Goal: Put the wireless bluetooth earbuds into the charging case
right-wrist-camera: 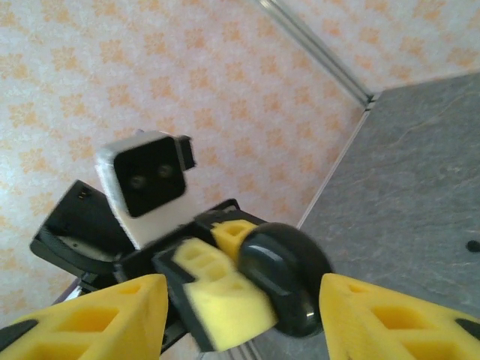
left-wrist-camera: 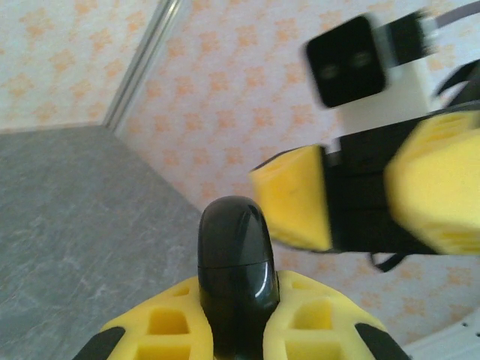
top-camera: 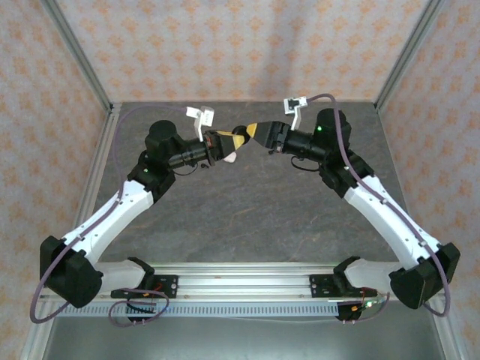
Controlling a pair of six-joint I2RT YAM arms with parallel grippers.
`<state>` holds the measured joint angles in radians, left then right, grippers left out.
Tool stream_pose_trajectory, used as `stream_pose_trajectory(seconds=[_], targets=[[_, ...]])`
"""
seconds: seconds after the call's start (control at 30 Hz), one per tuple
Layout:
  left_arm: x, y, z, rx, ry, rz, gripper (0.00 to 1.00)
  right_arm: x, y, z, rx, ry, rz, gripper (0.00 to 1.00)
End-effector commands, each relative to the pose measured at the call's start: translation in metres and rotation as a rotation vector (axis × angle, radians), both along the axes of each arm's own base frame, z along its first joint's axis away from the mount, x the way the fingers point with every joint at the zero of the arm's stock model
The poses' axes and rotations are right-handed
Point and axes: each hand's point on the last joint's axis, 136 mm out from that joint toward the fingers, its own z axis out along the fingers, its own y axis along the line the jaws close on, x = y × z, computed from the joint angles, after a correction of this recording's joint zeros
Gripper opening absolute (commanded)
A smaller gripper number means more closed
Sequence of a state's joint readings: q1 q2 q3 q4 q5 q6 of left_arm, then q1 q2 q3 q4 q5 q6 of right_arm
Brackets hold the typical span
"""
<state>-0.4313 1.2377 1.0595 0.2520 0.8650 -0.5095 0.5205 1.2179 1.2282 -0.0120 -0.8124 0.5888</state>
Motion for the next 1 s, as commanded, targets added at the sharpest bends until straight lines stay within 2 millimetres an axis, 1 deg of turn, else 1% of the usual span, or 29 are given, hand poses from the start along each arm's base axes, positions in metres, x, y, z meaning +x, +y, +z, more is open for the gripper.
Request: stream_pose_trajectory(seconds=[0.0, 0.2, 0.3, 0.43, 0.6, 0.7, 0.73, 0.83, 0.87, 0.93, 0.97], targets=[[-0.023, 0.001, 0.04, -0.055, -0.093, -0.075, 0.0, -0.01, 0.008, 0.023, 0.084, -0.067, 0.095, 0.51], [-0.034, 0.0, 0.051, -0.077, -0.086, -0.111, 0.0, -0.009, 0.013, 0.019, 0.09, -0.058, 0.128, 0.48], [-0.039, -0.002, 0.055, -0.075, -0.094, -0.132, 0.0, -0.01, 0.017, 0.021, 0.115, -0.057, 0.156, 0.42], [-0.041, -0.002, 0.057, -0.063, -0.096, -0.135, 0.0, -0.015, 0.022, 0.028, 0.158, -0.065, 0.218, 0.32], [-0.042, -0.004, 0.062, -0.059, -0.092, -0.149, 0.0, -0.023, 0.025, 0.03, 0.17, -0.075, 0.279, 0.28], [-0.041, -0.005, 0.06, -0.051, -0.071, -0.16, 0.0, -0.027, 0.025, 0.03, 0.168, -0.084, 0.301, 0.2], [-0.041, -0.006, 0.06, -0.038, -0.09, -0.16, 0.0, -0.028, 0.025, 0.031, 0.167, -0.088, 0.303, 0.16], [-0.04, -0.006, 0.058, -0.027, -0.078, -0.157, 0.0, -0.027, 0.024, 0.029, 0.155, -0.1, 0.292, 0.13], [-0.039, -0.006, 0.057, -0.023, -0.075, -0.155, 0.03, -0.027, 0.024, 0.029, 0.149, -0.105, 0.285, 0.12], [-0.04, -0.006, 0.057, -0.021, -0.071, -0.156, 0.17, -0.027, 0.022, 0.029, 0.135, -0.121, 0.271, 0.11], [-0.039, -0.006, 0.058, -0.02, -0.069, -0.156, 0.22, -0.027, 0.021, 0.03, 0.127, -0.129, 0.264, 0.11]])
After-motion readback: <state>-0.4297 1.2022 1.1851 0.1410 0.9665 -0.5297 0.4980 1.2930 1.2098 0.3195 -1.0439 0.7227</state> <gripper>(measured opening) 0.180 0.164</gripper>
